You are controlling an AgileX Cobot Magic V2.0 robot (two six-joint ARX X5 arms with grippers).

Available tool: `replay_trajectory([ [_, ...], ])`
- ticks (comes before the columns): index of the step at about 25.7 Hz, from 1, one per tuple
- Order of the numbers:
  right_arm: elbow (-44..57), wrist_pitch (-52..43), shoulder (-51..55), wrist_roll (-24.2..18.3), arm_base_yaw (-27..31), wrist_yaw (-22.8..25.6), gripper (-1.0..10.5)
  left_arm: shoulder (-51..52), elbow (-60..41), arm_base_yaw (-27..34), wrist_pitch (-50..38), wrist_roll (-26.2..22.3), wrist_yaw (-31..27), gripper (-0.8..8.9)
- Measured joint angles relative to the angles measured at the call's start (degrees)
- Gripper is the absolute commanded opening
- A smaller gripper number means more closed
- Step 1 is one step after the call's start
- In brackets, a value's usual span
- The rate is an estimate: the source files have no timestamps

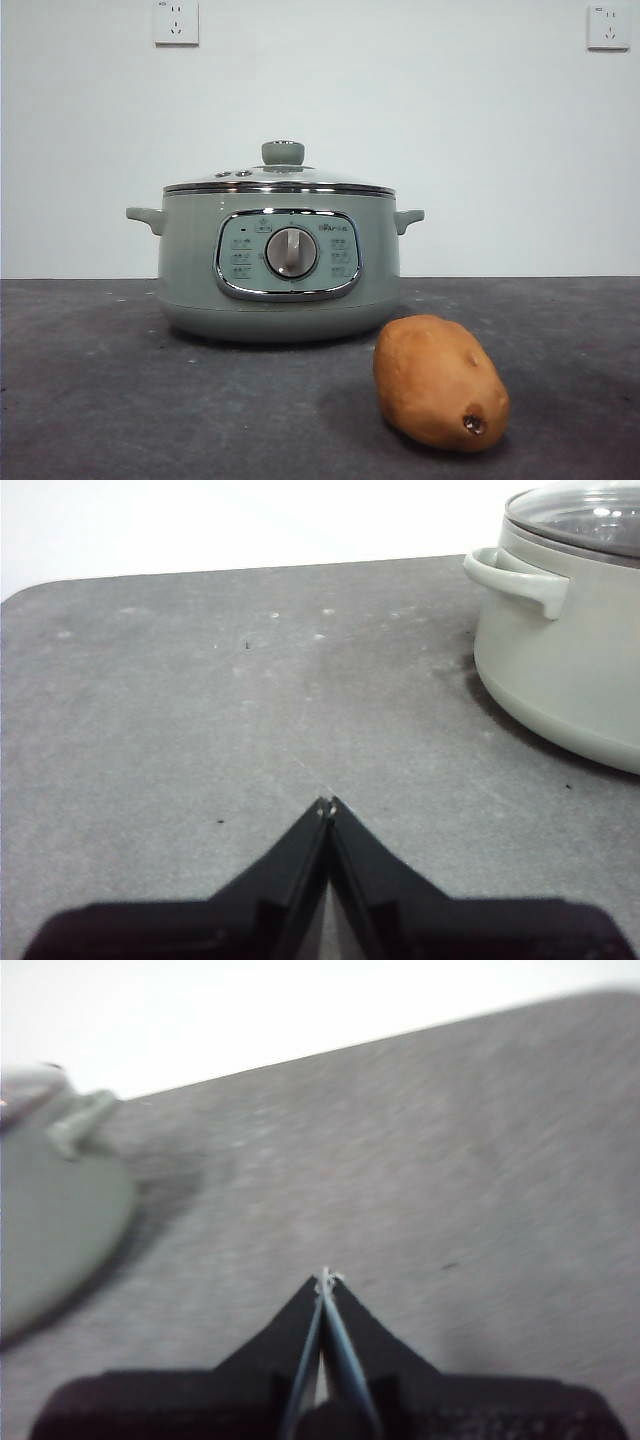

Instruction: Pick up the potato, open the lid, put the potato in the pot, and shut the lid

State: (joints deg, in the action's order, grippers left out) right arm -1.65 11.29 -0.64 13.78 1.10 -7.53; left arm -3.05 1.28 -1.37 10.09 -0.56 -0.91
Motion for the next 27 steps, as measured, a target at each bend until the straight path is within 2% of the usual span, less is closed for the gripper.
replay_trajectory([
  [3, -1.7, 4.4, -0.9, 5.4, 0.0, -4.2, -0.1, -1.2, 0.9, 0.0, 1.6, 1.8, 3.0, -0.03],
  [7, -5.7, 8.7, -3.7, 11.4, 0.0, -7.4, -0.1, -4.3, 7.1, 0.0, 5.5, 5.2, 9.0, -0.03],
  [12, -13.4, 13.2, -8.7, 15.0, 0.0, -12.5, -0.1, -10.2, 15.5, 0.0, 8.7, 8.9, 11.3, -0.03],
  [19, -23.6, 22.6, -18.7, 14.9, 0.0, -21.0, -0.1, -21.6, 24.6, 0.0, 12.6, 10.3, 18.9, -0.03],
  [24, -30.0, 28.7, -26.2, 12.6, 0.0, -22.1, 0.0, -28.7, 27.9, 0.0, 13.1, 10.3, 27.6, -0.03],
  [27, -33.1, 30.9, -31.0, 9.6, 0.0, -25.5, 0.4, -32.1, 28.4, 0.0, 13.5, 10.3, 32.9, -0.04],
])
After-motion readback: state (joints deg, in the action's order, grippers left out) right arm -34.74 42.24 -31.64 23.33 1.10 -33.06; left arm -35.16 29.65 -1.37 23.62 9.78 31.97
